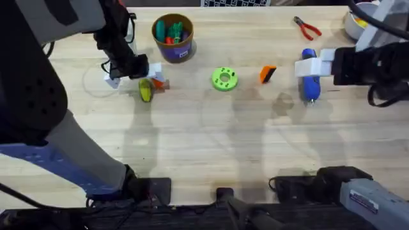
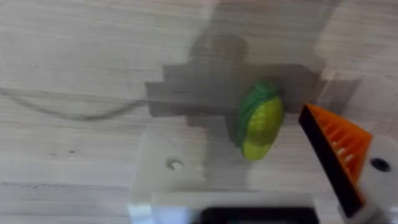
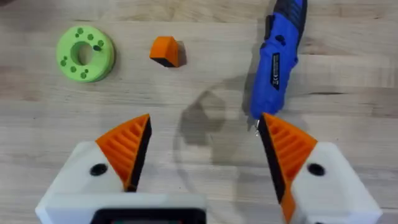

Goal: Pick up the gripper from the table and insert it into the empty holder that is missing its gripper. Then pick up a screw, insert it into the mounting hole, and use the screwdriver to tighten it. Finally, clean up the table by picking up the vegetable and placing it into the bucket.

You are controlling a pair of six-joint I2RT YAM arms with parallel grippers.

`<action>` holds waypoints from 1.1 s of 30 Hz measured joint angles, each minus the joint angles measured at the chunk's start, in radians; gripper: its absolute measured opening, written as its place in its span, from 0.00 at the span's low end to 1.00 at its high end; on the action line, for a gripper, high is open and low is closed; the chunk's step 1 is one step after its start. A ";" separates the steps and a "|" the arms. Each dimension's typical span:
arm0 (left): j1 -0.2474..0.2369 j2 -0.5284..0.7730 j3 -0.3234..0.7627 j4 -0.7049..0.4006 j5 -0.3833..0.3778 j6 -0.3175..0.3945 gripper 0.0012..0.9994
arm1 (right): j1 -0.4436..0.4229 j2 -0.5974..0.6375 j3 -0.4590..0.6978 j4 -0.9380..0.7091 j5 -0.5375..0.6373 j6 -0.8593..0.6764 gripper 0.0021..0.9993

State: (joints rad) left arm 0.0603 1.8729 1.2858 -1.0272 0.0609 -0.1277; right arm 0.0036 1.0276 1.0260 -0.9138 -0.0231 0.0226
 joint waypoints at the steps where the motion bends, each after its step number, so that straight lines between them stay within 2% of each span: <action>1: -0.003 0.000 0.000 -0.001 0.001 0.000 0.89 | 0.000 0.000 0.000 0.000 0.000 0.000 0.99; 2: -0.004 0.000 0.000 -0.002 0.003 0.000 0.86 | 0.000 0.000 0.000 0.000 0.000 0.000 0.99; 4: -0.004 0.005 0.000 -0.005 0.003 0.003 0.73 | 0.000 0.000 0.000 0.000 0.000 0.000 0.99; 5: -0.003 0.010 0.000 -0.005 0.003 0.003 0.61 | 0.000 0.000 0.000 0.000 0.000 0.000 0.99; 8: -0.005 0.019 0.006 -0.002 0.045 0.008 0.16 | 0.000 0.000 0.000 0.000 0.000 0.000 0.99; 9: -0.008 0.019 0.009 -0.001 0.048 0.013 0.04 | 0.000 0.000 0.000 0.000 0.000 0.000 0.99; 19: -0.007 0.019 0.010 -0.002 0.048 0.014 0.02 | 0.000 0.000 0.000 0.000 0.000 0.000 0.99; 26: -0.005 0.014 0.068 -0.081 0.039 0.014 0.02 | 0.000 0.000 0.000 0.000 0.000 0.000 0.99; 29: -0.006 -0.032 0.096 -0.094 0.039 0.014 0.02 | 0.000 0.000 0.000 0.000 0.000 0.000 0.99; 33: -0.006 -0.168 0.107 -0.115 0.039 0.014 0.02 | 0.000 0.000 0.000 0.000 0.000 0.000 0.99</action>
State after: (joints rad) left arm 0.0547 1.7044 1.3923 -1.1421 0.0998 -0.1134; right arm 0.0036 1.0279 1.0260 -0.9138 -0.0231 0.0223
